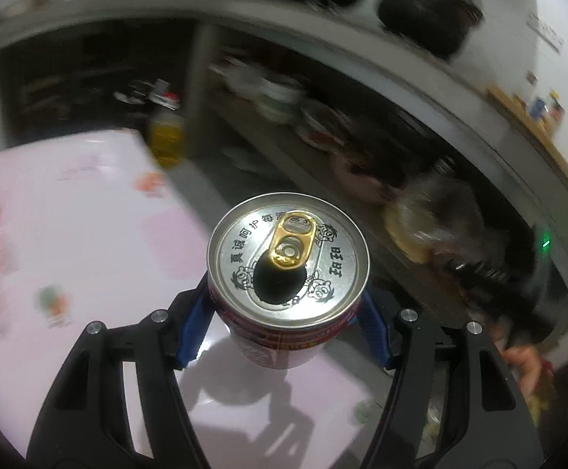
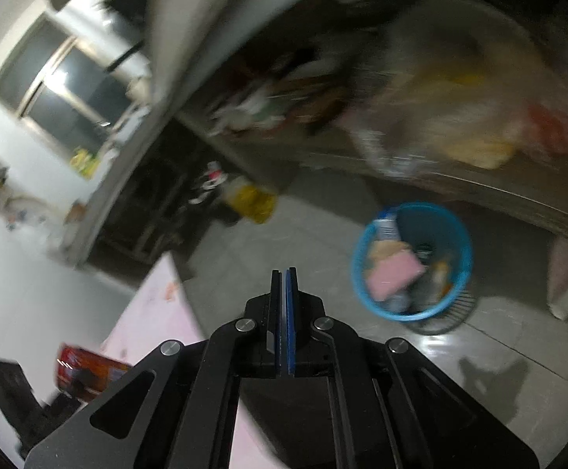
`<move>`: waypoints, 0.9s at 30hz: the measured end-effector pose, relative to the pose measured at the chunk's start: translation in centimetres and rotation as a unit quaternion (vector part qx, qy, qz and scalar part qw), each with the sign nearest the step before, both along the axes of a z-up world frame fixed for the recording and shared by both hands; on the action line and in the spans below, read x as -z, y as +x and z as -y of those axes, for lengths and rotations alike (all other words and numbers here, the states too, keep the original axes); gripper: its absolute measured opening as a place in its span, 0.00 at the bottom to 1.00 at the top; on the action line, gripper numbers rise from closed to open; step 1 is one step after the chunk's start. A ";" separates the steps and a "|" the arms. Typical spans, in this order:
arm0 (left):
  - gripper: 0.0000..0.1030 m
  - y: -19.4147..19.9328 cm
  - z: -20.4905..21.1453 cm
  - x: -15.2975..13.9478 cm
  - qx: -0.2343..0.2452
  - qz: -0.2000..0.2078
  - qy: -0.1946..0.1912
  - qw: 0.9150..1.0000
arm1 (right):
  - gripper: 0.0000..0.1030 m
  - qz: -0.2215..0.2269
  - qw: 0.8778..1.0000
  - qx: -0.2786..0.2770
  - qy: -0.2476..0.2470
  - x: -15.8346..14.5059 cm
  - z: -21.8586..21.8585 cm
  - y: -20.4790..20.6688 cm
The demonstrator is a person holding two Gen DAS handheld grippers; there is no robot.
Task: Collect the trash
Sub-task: 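Lift the plastic bag with the right tool while the left tool carries the red can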
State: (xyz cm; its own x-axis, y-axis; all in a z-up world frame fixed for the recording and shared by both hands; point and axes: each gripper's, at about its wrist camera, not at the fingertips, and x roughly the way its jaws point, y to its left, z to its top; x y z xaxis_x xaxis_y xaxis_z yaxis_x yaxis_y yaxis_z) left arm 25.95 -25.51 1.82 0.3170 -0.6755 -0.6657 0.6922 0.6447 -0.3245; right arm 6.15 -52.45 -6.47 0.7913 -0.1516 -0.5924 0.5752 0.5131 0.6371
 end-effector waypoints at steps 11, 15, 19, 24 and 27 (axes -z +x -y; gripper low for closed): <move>0.61 3.4 17.6 9.6 0.089 -0.085 0.122 0.985 | 0.02 -0.025 0.989 0.049 0.136 15.2 5.4 -1.2; 0.61 3.9 19.8 11.4 0.087 -0.101 0.135 0.982 | 0.02 -0.023 0.982 0.066 0.178 18.5 6.9 -1.1; 0.61 3.5 18.0 10.7 0.082 -0.118 0.105 0.984 | 0.03 -0.019 0.987 0.048 0.155 17.5 6.4 -1.0; 0.61 3.7 9.8 5.1 0.048 -0.096 0.054 0.993 | 0.06 -0.005 0.998 -0.017 0.062 11.2 3.2 0.9; 0.61 3.5 1.7 1.3 -0.007 -0.062 0.030 0.998 | 0.19 0.028 0.998 -0.061 0.016 6.2 0.7 3.3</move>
State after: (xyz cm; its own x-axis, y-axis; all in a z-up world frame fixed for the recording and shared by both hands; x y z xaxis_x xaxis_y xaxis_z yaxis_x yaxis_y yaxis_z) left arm 29.47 -27.25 0.50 0.2390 -0.6291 -0.7397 0.6397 0.6751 -0.3675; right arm 9.47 -53.16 -12.64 0.8342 -0.0341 -0.5504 0.4736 0.5554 0.6835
